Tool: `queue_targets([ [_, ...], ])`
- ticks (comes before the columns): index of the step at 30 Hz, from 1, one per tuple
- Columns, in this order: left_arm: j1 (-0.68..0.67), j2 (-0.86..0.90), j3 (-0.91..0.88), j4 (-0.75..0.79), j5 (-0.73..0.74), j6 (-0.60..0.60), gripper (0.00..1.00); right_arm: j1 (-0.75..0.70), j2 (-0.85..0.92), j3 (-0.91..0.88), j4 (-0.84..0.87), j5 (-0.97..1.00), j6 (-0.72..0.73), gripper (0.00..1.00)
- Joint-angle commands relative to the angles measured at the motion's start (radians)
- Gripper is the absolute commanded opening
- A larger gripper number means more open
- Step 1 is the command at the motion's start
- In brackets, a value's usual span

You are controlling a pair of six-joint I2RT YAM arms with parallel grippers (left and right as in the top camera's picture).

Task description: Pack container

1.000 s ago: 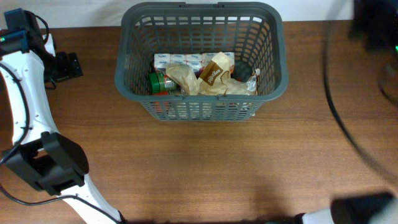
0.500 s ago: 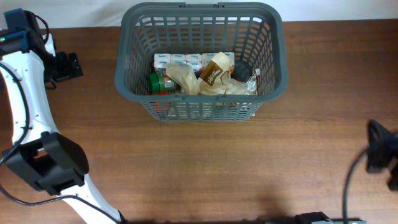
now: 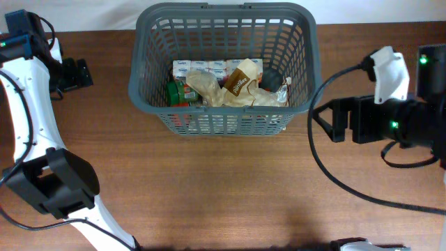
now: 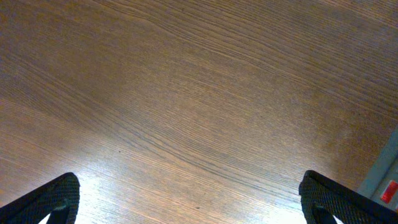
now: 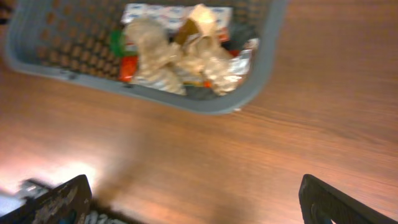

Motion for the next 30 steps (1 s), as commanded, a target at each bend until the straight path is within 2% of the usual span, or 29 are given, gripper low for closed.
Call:
queue_targets([
  [1, 0.003, -0.001, -0.004, 0.000, 0.004, -0.010, 0.99, 0.002, -0.013, 0.010, 0.001, -0.095, 0.001, 0.99],
  [4, 0.003, -0.001, -0.004, 0.000, 0.004, -0.010, 0.99, 0.002, -0.032, 0.010, 0.076, -0.090, -0.024, 0.99],
  [7, 0.003, -0.001, -0.004, 0.000, 0.004, -0.010, 0.99, 0.002, -0.092, 0.010, 0.263, -0.092, -0.103, 0.98],
  [9, 0.003, -0.002, -0.004, 0.000, 0.004, -0.010, 0.99, 0.002, -0.151, 0.010, 0.328, -0.092, -0.186, 0.99],
  [17, 0.003, -0.002, -0.004, 0.000, 0.004, -0.010, 0.99, 0.000, -0.379, -0.064, 0.394, -0.078, -0.425, 0.99],
  [19, 0.003, -0.002, -0.004, 0.000, 0.004, -0.010, 0.99, -0.007, -0.467, -0.171, 0.465, -0.072, -0.472, 0.99],
  [21, 0.003, -0.002, -0.004, 0.000, 0.004, -0.010, 0.99, -0.032, -0.599, -0.388, 0.643, -0.070, -0.474, 0.99],
  [22, 0.003, -0.001, -0.004, 0.000, 0.004, -0.010, 0.99, -0.037, -0.631, -0.438, 0.691, -0.068, -0.474, 0.99],
  [26, 0.003, -0.002, -0.004, 0.000, 0.004, -0.010, 0.99, -0.080, -0.895, -0.955, 1.019, -0.069, -0.470, 0.99],
  [30, 0.003, -0.002, -0.004, 0.000, 0.004, -0.010, 0.99, -0.085, -1.098, -1.346, 1.170, -0.081, -0.470, 0.99],
])
